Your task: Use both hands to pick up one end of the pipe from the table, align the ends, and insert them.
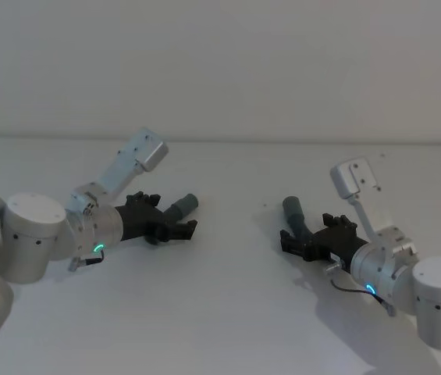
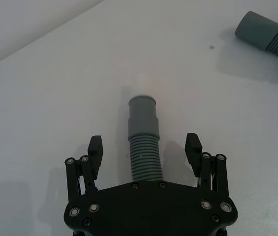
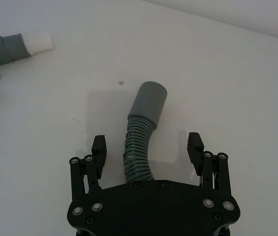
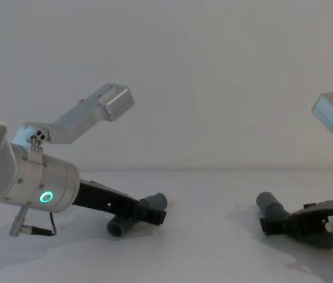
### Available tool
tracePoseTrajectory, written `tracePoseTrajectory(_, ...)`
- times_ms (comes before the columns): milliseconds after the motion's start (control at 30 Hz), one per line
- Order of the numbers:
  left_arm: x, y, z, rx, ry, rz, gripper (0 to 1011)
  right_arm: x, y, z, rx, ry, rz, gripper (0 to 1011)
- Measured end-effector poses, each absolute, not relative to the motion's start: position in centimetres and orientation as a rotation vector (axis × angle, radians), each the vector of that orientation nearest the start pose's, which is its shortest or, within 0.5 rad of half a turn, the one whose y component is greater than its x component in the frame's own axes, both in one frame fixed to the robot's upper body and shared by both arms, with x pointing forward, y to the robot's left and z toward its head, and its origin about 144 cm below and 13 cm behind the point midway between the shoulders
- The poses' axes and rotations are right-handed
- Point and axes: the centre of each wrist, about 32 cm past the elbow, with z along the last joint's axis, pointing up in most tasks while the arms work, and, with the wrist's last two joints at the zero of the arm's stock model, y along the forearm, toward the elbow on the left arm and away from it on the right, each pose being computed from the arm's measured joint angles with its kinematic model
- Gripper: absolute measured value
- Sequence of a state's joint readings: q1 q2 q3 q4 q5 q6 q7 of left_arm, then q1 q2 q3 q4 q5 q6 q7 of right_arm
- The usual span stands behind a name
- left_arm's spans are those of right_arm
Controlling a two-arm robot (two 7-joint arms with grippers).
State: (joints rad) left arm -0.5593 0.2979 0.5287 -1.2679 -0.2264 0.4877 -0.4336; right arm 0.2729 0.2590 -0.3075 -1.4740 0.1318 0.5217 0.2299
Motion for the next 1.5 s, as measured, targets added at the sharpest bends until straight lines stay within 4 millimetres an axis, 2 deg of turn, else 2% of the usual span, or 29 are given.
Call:
tracePoseTrajectory(433,58.22,19.44,122.11,0.493,0.117,0.824,994,52.27,-21.76,118.80,-0.457,0.176,-1.104,977)
tracePoseTrajectory(500,58.22,19.45,122.12,0.493,0.118,0.825,979,52.27,-21.76,118.80,-0.456,0.176,-1.104,925)
tracePoseTrajectory(533,58.22,19.45,122.12,0.493,0.118,0.826,944,52.27,-21.76,118.79,-0.456,0.177,-1.104,863)
tracePoseTrajectory(600,58.22,19.46,122.13,0.493,0.117,0.826,905,52.27,-21.77,118.78,-0.456,0.177,-1.104,802)
tracePoseTrajectory(733,58.21,19.46,122.13,0.493,0.118,0.827,799,52.27,-21.78,118.77,-0.456,0.177,-1.103,702)
tracePoseTrajectory(767,58.22,19.46,122.14,0.493,0.118,0.827,799,52.27,-21.78,118.76,-0.455,0.177,-1.103,679)
tracePoseTrajectory(833,58.21,19.46,122.13,0.493,0.118,0.828,704,52.27,-21.78,118.75,-0.455,0.177,-1.103,596)
tracePoseTrajectory(967,58.20,19.46,122.12,0.493,0.118,0.828,593,52.27,-21.78,118.74,-0.455,0.178,-1.102,470)
tracePoseTrajectory(1033,58.20,19.46,122.12,0.493,0.118,0.828,504,52.26,-21.77,118.73,-0.455,0.178,-1.102,364)
tracePoseTrajectory(1100,58.20,19.45,122.11,0.493,0.119,0.828,465,52.26,-21.77,118.73,-0.455,0.178,-1.102,325)
tracePoseTrajectory(1133,58.20,19.45,122.11,0.493,0.119,0.828,404,52.26,-21.78,118.73,-0.455,0.178,-1.102,266)
tracePoseTrajectory(1233,58.20,19.45,122.11,0.493,0.119,0.829,315,52.26,-21.78,118.73,-0.455,0.178,-1.102,212)
tracePoseTrajectory(1333,58.20,19.46,122.12,0.493,0.118,0.829,305,52.26,-21.78,118.74,-0.455,0.178,-1.102,136)
tracePoseTrajectory(1500,58.20,19.46,122.12,0.493,0.119,0.829,305,52.26,-21.77,118.73,-0.455,0.178,-1.102,125)
